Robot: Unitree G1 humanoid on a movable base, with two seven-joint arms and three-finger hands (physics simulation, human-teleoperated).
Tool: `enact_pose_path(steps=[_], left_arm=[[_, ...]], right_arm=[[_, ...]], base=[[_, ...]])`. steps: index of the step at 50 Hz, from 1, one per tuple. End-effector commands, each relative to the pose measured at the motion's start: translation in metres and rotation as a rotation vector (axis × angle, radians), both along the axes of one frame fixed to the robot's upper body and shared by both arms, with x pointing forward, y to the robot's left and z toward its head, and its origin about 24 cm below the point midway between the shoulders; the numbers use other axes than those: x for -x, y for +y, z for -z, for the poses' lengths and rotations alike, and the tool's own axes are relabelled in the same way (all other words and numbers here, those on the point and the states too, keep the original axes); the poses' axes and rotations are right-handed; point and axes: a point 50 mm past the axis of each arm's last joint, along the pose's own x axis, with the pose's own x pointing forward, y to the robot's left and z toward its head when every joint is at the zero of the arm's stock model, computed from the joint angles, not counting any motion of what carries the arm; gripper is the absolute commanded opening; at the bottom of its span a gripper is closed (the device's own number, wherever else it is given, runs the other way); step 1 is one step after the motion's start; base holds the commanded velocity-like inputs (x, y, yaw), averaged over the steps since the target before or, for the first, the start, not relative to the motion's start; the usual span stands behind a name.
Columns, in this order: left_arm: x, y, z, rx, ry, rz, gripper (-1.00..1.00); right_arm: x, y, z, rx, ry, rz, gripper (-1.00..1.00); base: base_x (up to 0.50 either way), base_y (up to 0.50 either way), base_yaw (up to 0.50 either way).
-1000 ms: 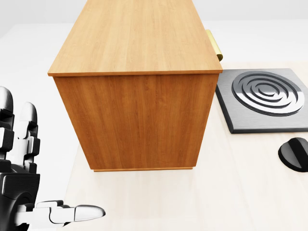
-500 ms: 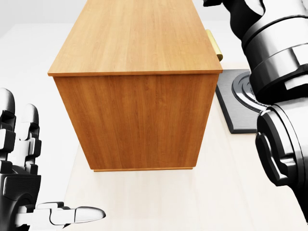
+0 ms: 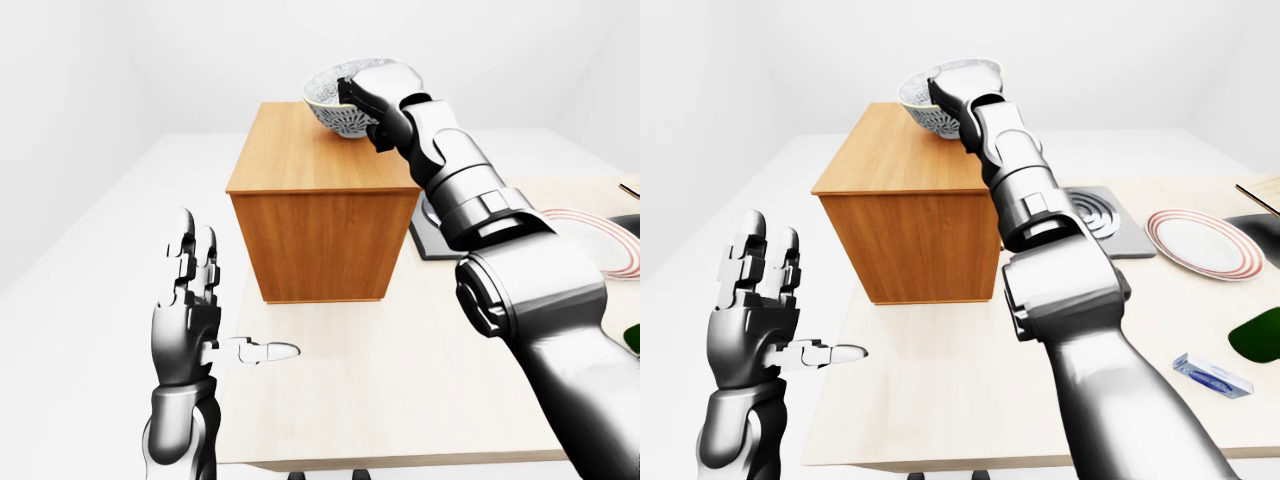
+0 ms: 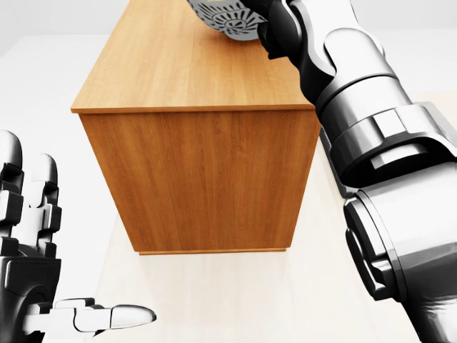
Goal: Put the bowl on the top of the cabinet.
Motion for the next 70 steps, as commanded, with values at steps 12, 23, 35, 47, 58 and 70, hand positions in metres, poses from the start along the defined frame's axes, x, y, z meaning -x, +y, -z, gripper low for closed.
enact_pose_path(steps=[12, 23, 35, 47, 58, 70], left_arm=[[0.001, -0.001, 0.0, 0.003, -0.001, 0.014, 1.0], [0.002, -0.001, 0.002, 0.004, 0.01, 0.025, 1.0], [0.002, -0.002, 0.002, 0.003, 0.011, 0.029, 1.0], [0.002, -0.002, 0.002, 0.003, 0.011, 0.03, 1.0], [0.001, -0.003, 0.003, 0.002, 0.017, 0.032, 1.0], [0.002, -0.003, 0.003, 0.001, 0.013, 0.031, 1.0]], right_arm=[[0.01, 0.047, -0.003, 0.024, -0.035, -0.118, -1.0], [0.014, 0.065, 0.01, 0.044, -0.019, -0.165, -1.0], [0.01, 0.057, 0.025, 0.052, 0.014, -0.142, -1.0], [0.008, 0.049, 0.029, 0.056, 0.029, -0.12, -1.0], [0.005, 0.042, 0.033, 0.068, 0.03, -0.099, 1.0], [0.005, 0.036, 0.024, 0.057, 0.026, -0.084, 1.0]], base=[[0.0, 0.0, 0.0], [0.0, 0.0, 0.0], [0.0, 0.0, 0.0], [0.0, 0.0, 0.0], [0.0, 0.0, 0.0], [0.0, 0.0, 0.0]])
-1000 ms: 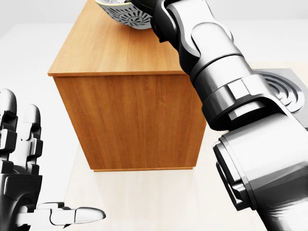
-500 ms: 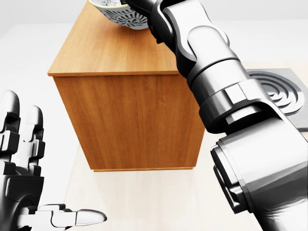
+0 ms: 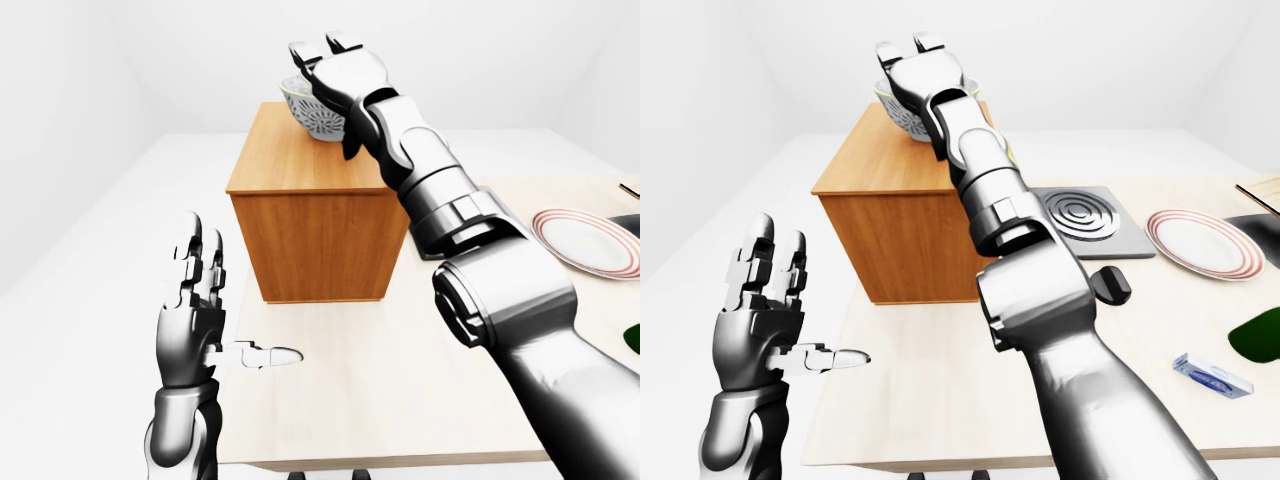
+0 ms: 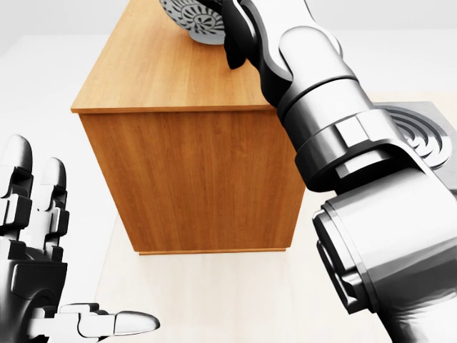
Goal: Put the bowl on the top of the cabinet.
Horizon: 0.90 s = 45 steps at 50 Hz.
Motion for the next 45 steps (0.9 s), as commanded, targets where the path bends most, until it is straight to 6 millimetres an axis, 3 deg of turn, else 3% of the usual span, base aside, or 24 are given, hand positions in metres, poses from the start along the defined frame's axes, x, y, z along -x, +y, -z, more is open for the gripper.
enact_pose_path(steps=[1, 6, 8, 9, 17, 18, 20, 21, 24, 28, 31, 32, 36, 45], left_arm=[[0.0, 0.0, 0.0, 0.0, -0.002, -0.001, 1.0], [-0.001, 0.0, 0.0, 0.001, 0.0, -0.001, 1.0], [-0.001, 0.0, 0.0, 0.001, 0.001, -0.001, 1.0], [0.0, 0.0, 0.0, 0.0, 0.0, 0.0, 1.0], [0.0, 0.0, 0.001, 0.0, 0.006, 0.001, 1.0], [0.0, 0.0, 0.001, -0.001, 0.003, 0.001, 1.0], [0.0, 0.0, 0.0, -0.001, 0.002, 0.001, 1.0], [0.0, 0.0, 0.0, -0.001, 0.002, 0.0, 1.0], [-0.001, -0.001, 0.002, -0.002, 0.007, 0.002, 1.0], [0.0, -0.001, 0.0, -0.003, 0.001, 0.001, 1.0], [0.0, -0.001, 0.0, -0.003, 0.001, 0.002, 1.0], [-0.001, -0.001, 0.001, -0.003, 0.006, 0.001, 1.0], [-0.002, 0.0, 0.002, 0.0, 0.009, -0.001, 1.0], [-0.002, 0.0, 0.003, -0.001, 0.013, -0.007, 1.0]], right_arm=[[-0.008, -0.013, 0.03, 0.01, 0.119, 0.039, 1.0], [-0.008, -0.024, 0.008, -0.006, 0.099, 0.068, 1.0], [-0.008, -0.024, 0.008, -0.006, 0.099, 0.068, 1.0], [-0.007, -0.038, -0.014, -0.017, 0.074, 0.104, 1.0], [0.001, -0.074, -0.06, -0.047, 0.01, 0.195, 1.0], [0.007, -0.09, -0.081, -0.076, -0.015, 0.226, 1.0], [0.008, -0.09, -0.082, -0.077, -0.018, 0.228, 1.0], [0.019, -0.112, -0.108, -0.103, -0.055, 0.277, 1.0], [0.035, -0.137, -0.137, -0.135, -0.103, 0.333, 1.0], [0.052, -0.158, -0.16, -0.16, -0.147, 0.382, 1.0], [0.052, -0.158, -0.16, -0.161, -0.148, 0.383, 1.0], [0.075, -0.18, -0.185, -0.197, -0.197, 0.429, 1.0], [0.092, -0.198, -0.201, -0.214, -0.234, 0.478, 1.0], [0.108, -0.24, -0.199, -0.226, -0.215, 0.612, 1.0]], base=[[0.0, 0.0, 0.0], [0.0, 0.0, 0.0], [0.0, 0.0, 0.0], [0.0, 0.0, 0.0], [0.0, 0.0, 0.0], [0.0, 0.0, 0.0], [0.0, 0.0, 0.0], [0.0, 0.0, 0.0], [0.0, 0.0, 0.0], [0.0, 0.0, 0.0], [0.0, 0.0, 0.0], [0.0, 0.0, 0.0], [0.0, 0.0, 0.0], [0.0, 0.0, 0.0]])
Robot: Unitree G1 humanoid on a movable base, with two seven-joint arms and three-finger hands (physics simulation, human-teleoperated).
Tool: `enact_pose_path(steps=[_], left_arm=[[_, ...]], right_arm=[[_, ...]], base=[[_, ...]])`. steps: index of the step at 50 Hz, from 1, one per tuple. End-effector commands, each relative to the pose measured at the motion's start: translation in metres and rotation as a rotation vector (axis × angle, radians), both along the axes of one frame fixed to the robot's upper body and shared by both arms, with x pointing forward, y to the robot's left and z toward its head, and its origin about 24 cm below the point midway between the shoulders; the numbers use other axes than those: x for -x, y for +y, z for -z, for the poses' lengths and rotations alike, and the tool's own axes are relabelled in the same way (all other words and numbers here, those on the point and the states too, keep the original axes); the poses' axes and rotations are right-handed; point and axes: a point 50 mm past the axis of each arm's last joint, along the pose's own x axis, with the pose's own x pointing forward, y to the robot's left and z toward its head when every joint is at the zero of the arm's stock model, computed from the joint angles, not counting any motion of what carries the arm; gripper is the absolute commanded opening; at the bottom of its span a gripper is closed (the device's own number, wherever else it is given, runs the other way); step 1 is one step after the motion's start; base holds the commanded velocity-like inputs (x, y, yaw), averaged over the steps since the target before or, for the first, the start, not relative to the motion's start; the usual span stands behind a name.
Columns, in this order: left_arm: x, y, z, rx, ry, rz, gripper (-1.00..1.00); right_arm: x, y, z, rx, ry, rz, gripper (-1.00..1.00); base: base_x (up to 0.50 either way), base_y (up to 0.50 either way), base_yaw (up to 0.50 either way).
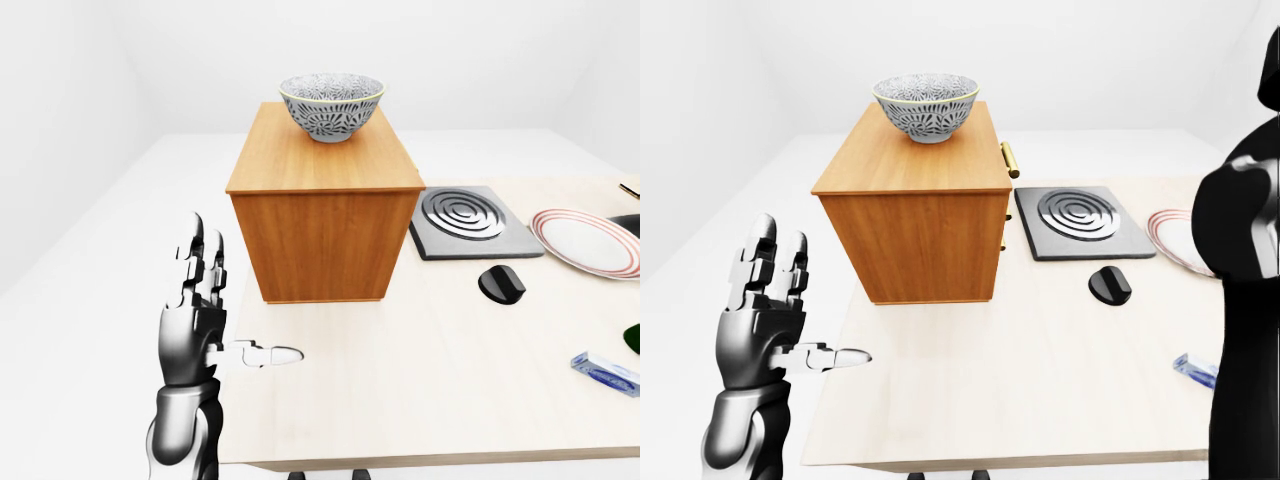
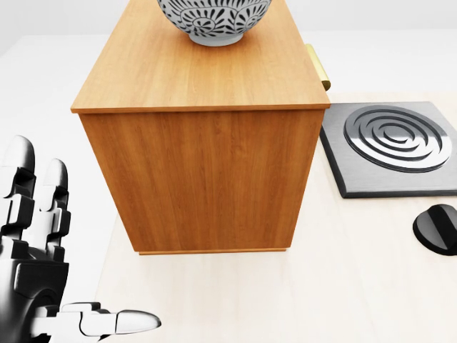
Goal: Put the bowl on the top of the cabinet.
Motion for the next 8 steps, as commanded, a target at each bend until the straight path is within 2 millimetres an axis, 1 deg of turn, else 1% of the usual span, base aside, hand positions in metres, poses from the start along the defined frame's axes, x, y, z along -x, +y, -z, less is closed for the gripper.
enact_pose_path(steps=[1, 2, 3, 8], left_arm=[[-0.001, 0.0, 0.001, 0.0, 0.005, -0.005, 1.0], [-0.001, 0.0, 0.001, 0.0, 0.005, -0.006, 1.0], [-0.001, 0.0, 0.001, 0.0, 0.004, -0.008, 1.0], [-0.002, 0.0, 0.002, 0.0, 0.006, -0.009, 1.0]], right_arm=[[0.027, -0.061, -0.004, -0.066, 0.023, 0.165, 1.0], [0.027, -0.061, -0.004, -0.066, 0.023, 0.167, 1.0], [0.03, -0.068, -0.004, -0.07, 0.031, 0.19, 1.0], [0.035, -0.079, -0.002, -0.076, 0.035, 0.227, 1.0]], base=[[0.0, 0.0, 0.0], [0.0, 0.0, 0.0], [0.0, 0.0, 0.0], [0.0, 0.0, 0.0]])
